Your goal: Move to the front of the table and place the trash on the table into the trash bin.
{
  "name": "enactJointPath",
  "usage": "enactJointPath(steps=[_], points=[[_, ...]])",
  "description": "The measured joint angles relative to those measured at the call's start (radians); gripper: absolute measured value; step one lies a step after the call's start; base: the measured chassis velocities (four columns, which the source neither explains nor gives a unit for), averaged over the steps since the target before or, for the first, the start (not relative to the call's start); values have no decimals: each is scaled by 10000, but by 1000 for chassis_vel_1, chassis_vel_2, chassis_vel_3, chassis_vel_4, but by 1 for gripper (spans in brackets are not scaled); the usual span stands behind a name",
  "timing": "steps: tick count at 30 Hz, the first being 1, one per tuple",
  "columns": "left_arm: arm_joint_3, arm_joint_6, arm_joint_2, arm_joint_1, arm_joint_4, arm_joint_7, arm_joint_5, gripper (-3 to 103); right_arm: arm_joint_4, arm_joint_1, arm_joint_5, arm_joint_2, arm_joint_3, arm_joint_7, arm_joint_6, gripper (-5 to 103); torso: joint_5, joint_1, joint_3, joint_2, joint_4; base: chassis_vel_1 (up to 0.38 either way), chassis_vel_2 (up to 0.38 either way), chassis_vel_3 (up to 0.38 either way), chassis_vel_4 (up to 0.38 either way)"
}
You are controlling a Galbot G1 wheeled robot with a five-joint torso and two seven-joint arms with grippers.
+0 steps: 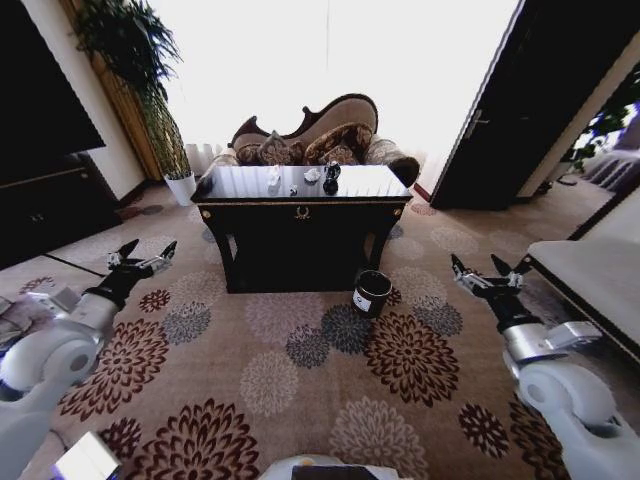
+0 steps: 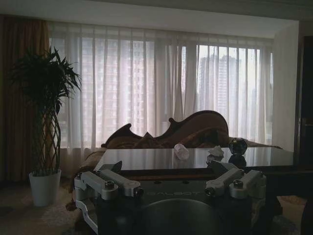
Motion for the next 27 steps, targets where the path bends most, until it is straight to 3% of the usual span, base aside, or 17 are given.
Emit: enactJointPath(steps=[27], points=[[26, 13, -15, 20, 96, 25, -22, 100, -115, 62, 63, 57, -137, -138, -77, 100, 0, 0, 0, 0, 0, 0, 0, 0, 0]])
